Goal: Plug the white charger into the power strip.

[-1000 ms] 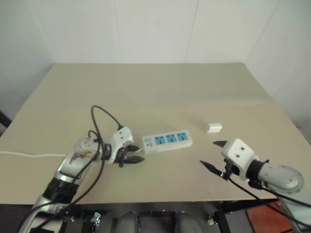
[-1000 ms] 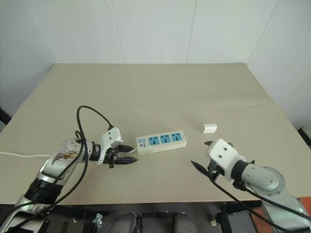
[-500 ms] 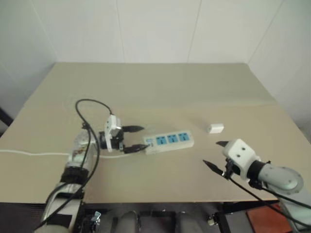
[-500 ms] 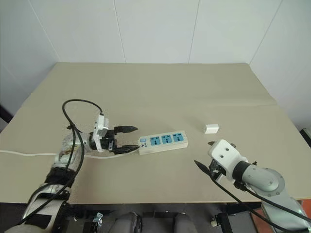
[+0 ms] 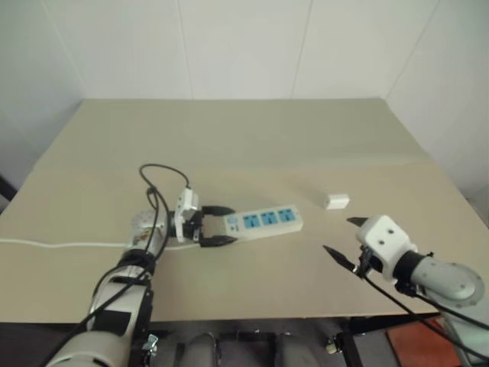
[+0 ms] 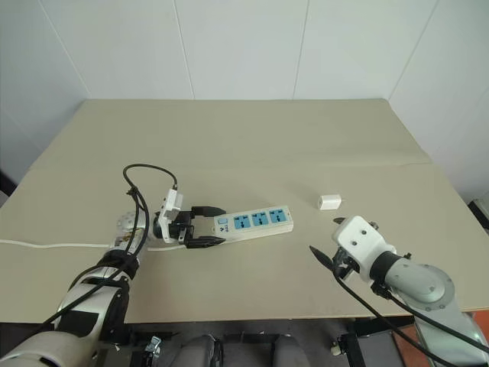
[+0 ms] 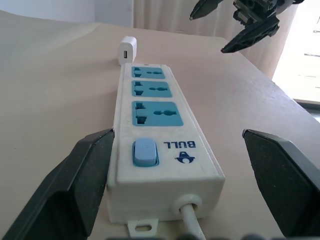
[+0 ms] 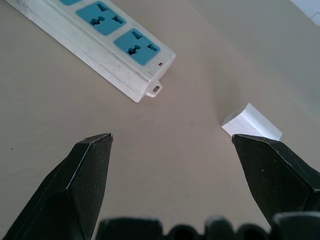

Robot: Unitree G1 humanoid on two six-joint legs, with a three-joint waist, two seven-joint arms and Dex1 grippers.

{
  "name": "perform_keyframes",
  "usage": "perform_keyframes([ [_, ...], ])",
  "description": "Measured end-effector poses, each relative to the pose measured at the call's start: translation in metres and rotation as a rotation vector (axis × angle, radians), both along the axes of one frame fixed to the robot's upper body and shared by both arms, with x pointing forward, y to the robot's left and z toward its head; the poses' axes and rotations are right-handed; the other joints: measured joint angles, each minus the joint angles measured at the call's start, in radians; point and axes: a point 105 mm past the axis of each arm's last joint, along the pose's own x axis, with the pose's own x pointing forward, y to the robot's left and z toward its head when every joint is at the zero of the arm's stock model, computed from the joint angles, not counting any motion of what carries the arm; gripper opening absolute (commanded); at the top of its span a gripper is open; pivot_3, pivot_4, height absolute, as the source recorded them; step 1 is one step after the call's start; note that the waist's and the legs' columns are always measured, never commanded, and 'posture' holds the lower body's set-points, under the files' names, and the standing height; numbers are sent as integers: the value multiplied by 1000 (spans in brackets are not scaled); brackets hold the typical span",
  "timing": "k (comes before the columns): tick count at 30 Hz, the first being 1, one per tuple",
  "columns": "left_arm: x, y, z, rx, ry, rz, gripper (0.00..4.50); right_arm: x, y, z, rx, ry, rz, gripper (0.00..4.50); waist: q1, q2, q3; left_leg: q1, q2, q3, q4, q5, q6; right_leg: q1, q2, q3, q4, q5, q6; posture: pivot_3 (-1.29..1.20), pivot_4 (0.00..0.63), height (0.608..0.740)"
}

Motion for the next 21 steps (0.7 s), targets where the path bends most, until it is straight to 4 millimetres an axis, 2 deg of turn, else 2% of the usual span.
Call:
perform_keyframes([
  [7, 5, -10, -13, 49, -44, 65, 4470, 0, 0, 2, 5, -15, -11, 4500, 1, 0, 0, -1, 0, 0, 0, 0, 0, 0, 0, 0, 0, 0, 0, 0, 150, 740],
  [15, 8, -14, -14, 26, -41, 93, 4470, 0, -1, 1, 4, -21, -26, 4500, 3, 0, 0, 0, 0, 0, 0, 0, 0, 1, 0, 0, 0, 0, 0, 0, 150, 740],
  [18, 8, -14, -15, 30, -41, 92, 3865, 1, -1, 2, 3, -27, -28, 4500, 3, 0, 0, 1, 0, 0, 0, 0, 0, 1, 0, 0, 0, 0, 0, 0, 150, 740],
  [20, 7, -15, -16, 39, -43, 88, 3300, 1, -1, 3, 3, -31, -30, 4500, 3, 0, 0, 1, 0, 0, 0, 0, 0, 1, 0, 0, 1, 0, 0, 0, 150, 740],
  [21, 7, -15, -16, 43, -46, 84, 3283, 1, -1, 3, 3, -32, -30, 4500, 3, 0, 0, 1, 0, 0, 0, 0, 0, 1, 0, 0, 1, 0, 0, 0, 150, 740],
])
